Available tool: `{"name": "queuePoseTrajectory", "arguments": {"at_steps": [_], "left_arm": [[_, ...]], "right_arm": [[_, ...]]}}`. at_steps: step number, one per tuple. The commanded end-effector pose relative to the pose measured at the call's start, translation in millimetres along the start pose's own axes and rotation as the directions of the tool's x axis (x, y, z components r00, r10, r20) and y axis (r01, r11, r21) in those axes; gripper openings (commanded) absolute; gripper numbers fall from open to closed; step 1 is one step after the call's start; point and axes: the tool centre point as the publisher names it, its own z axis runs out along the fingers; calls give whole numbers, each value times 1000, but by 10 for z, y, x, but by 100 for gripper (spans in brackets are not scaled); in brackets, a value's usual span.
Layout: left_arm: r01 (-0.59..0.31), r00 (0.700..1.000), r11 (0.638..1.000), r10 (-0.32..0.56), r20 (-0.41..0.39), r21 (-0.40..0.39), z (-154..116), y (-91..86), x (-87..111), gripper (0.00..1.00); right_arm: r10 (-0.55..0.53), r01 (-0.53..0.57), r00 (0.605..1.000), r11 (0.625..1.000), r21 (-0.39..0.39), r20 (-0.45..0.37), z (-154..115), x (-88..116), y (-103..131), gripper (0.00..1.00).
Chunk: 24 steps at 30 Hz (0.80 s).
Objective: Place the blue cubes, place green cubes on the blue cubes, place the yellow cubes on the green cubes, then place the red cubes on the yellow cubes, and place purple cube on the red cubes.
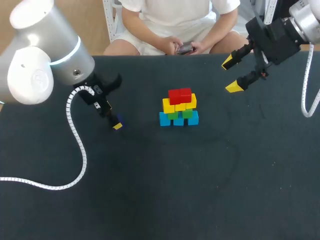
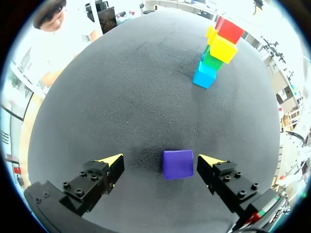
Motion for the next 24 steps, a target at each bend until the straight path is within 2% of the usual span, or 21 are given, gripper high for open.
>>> {"name": "queuePoseTrajectory", "arguments": {"at_steps": [1, 5, 8, 9, 11, 12, 15, 16, 19, 24], "left_arm": [[0, 1000, 1000, 0, -12, 3, -21, 25, -24, 49], [7, 1000, 1000, -7, -15, 0, -41, 8, 26, 47], [12, 1000, 1000, -12, -17, 0, -42, 0, 52, 35], [13, 1000, 1000, -13, -17, 0, -42, 0, 54, 35], [15, 1000, 1000, -15, -16, 1, -41, -2, 55, 47], [14, 1000, 1000, -14, -16, 1, -40, -4, 57, 49], [16, 1000, 1000, -16, -14, 2, -38, -7, 61, 45], [16, 1000, 1000, -16, -13, 2, -37, -7, 62, 42], [10, 1000, 1000, -10, -9, 1, -35, -8, 62, 0], [-9, 1000, 1000, 9, -1, -3, -103, -78, 36, 0]], "right_arm": [[-1, 1, 1000, 1000, 0, 2, -1, 2, 2, 100], [-1, 1, 1000, 1000, 0, 2, -1, 2, 2, 100], [-1, 1, 1000, 1000, 0, 2, -1, 2, 2, 100], [-1, 1, 1000, 1000, 0, 2, -1, 2, 2, 100], [-1, 1, 1000, 1000, 0, 2, -1, 2, 2, 100], [-1, 1, 1000, 1000, 0, 2, -1, 2, 2, 100], [-1, 1, 1000, 1000, 0, 2, -1, 2, 2, 100], [-1, 1, 1000, 1000, 0, 2, -1, 2, 2, 100], [-1, 1, 1000, 1000, 0, 2, -1, 2, 2, 100], [-1, 1, 1000, 1000, 0, 2, -1, 2, 2, 100]]}}
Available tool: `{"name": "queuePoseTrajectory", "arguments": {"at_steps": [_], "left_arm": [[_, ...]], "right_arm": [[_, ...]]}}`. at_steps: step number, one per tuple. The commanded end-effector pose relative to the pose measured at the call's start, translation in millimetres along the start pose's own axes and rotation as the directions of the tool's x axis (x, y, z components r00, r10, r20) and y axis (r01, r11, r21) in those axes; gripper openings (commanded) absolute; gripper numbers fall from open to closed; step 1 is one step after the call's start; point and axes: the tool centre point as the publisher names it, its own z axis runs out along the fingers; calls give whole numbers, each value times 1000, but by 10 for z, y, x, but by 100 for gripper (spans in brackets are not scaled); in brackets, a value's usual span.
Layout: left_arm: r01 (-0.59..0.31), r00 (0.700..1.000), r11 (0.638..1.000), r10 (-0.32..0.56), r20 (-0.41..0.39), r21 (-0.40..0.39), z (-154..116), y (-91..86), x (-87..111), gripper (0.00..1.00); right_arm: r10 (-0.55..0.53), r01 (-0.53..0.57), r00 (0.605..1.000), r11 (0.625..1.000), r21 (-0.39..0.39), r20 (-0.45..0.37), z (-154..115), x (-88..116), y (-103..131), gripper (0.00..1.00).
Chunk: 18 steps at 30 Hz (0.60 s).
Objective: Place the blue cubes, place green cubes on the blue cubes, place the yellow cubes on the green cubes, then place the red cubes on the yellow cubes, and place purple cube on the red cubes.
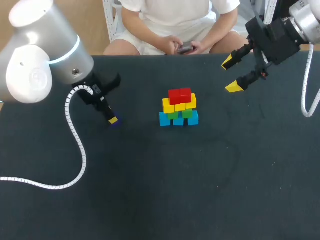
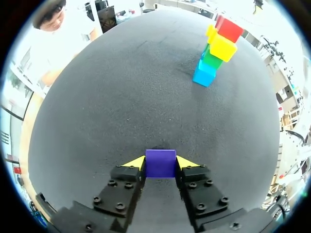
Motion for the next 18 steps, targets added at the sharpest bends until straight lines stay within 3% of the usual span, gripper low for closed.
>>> {"name": "queuePoseTrajectory", "arguments": {"at_steps": [1, 6, 18], "left_arm": [[-7, 1000, 1000, 7, 4, -6, -81, -72, 13, 0], [-28, 1000, 999, 28, 10, -15, -222, -166, -17, 0], [-141, 990, 990, 141, -8, 21, -698, -338, -313, 0]], "right_arm": [[-1, 1, 1000, 1000, 0, 2, -1, 3, 2, 100], [-1, 1, 1000, 1000, 0, 2, -1, 3, 2, 100], [-1, 1, 1000, 1000, 0, 2, -1, 3, 2, 100]]}}
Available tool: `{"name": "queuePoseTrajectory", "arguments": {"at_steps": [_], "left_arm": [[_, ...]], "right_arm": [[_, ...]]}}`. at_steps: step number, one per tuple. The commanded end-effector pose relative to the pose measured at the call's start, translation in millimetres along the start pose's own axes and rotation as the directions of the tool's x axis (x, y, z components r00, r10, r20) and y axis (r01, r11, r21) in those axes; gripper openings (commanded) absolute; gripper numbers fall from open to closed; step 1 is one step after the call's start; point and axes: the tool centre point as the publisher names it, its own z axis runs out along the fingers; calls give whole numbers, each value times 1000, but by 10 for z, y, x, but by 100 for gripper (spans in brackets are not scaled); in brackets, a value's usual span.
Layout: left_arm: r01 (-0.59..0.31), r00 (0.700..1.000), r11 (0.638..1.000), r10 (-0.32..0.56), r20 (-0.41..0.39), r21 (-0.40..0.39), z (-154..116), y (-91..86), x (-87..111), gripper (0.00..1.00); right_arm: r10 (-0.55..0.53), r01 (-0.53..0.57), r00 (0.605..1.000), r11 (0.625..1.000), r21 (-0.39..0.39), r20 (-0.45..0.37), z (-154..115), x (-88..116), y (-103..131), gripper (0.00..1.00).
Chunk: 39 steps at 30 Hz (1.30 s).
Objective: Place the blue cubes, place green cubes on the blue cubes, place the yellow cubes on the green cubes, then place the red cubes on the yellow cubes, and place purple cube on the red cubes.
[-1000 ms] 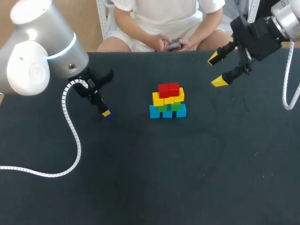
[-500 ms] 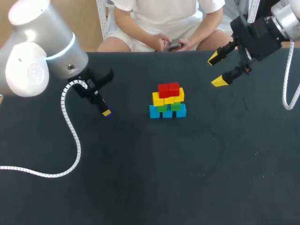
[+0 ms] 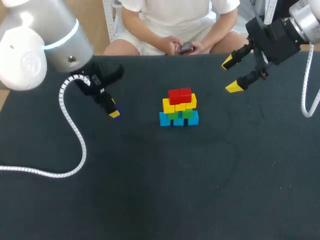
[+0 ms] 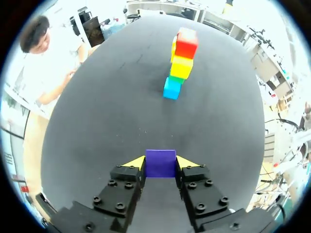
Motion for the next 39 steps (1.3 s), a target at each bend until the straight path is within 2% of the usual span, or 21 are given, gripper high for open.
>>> {"name": "queuePoseTrajectory", "arguments": {"at_steps": [1, 8, 12, 21, 32, 39], "left_arm": [[-23, 1000, 1000, 23, -8, -2, -192, -11, -138, 0], [-89, 995, 996, 89, 55, -2, -382, -66, -488, 0], [-154, 987, 988, 155, 33, -15, -534, -139, -726, 0], [-204, 978, 979, 203, 37, 21, -703, -326, -1049, 0], [-253, 966, 967, 250, 64, 39, -750, -510, -1265, 0], [-271, 957, 962, 265, 116, 41, -686, -529, -1282, 0]], "right_arm": [[-1, 1, 1000, 1000, 0, 2, -1, 2, 2, 100], [-1, 1, 1000, 1000, 0, 2, -1, 2, 2, 100], [-1, 1, 1000, 1000, 0, 2, -1, 2, 2, 100], [-1, 1, 1000, 1000, 0, 2, -1, 2, 2, 100], [-1, 1, 1000, 1000, 0, 2, -1, 2, 2, 100], [-1, 1, 1000, 1000, 0, 2, -1, 2, 2, 100]]}}
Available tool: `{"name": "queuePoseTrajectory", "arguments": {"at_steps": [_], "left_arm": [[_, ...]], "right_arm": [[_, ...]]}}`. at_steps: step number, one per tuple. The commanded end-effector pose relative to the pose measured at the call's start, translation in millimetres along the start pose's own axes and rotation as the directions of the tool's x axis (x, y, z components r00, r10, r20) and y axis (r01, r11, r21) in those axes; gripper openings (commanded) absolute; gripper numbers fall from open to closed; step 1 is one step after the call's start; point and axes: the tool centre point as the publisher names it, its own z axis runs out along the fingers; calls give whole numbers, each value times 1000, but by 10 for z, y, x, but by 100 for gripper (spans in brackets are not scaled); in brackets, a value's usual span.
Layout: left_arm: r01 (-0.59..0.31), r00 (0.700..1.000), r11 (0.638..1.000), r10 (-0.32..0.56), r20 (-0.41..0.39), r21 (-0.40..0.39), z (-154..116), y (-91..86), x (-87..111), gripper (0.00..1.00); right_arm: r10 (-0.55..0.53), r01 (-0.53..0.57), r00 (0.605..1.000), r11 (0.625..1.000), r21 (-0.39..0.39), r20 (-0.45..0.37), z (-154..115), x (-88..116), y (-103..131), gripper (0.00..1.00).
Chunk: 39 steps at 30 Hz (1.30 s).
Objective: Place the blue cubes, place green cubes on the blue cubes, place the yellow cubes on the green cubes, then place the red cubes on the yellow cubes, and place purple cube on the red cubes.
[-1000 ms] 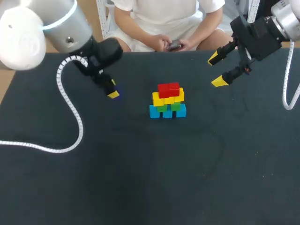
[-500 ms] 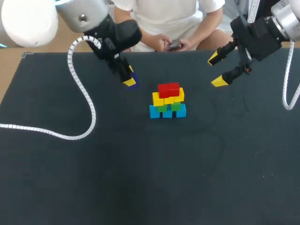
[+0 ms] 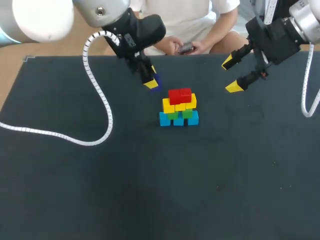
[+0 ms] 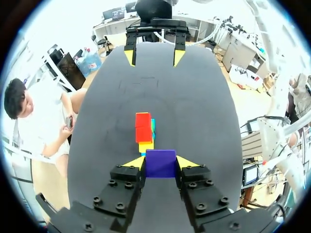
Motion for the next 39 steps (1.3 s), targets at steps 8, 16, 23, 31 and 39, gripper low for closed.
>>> {"name": "queuePoseTrajectory", "arguments": {"at_steps": [8, 16, 23, 31, 39], "left_arm": [[-4, 1000, 1000, 4, 16, 2, 38, 18, 46, 0], [-4, 1000, 1000, 4, 16, 2, 38, 18, 46, 0], [10, 1000, 1000, -10, -12, 4, 203, -98, -115, 0], [37, 999, 999, -37, -5, 13, 232, -200, -308, 0], [69, 996, 997, -67, -55, 30, 247, -240, -466, 0]], "right_arm": [[-1, 1, 1000, 1000, 0, 2, -1, 3, 2, 100], [-1, 1, 1000, 1000, 0, 2, -1, 3, 2, 100], [-1, 1, 1000, 1000, 0, 2, -1, 3, 2, 100], [-1, 1, 1000, 1000, 0, 2, -1, 3, 2, 100], [-1, 1, 1000, 1000, 0, 2, -1, 3, 2, 100]]}}
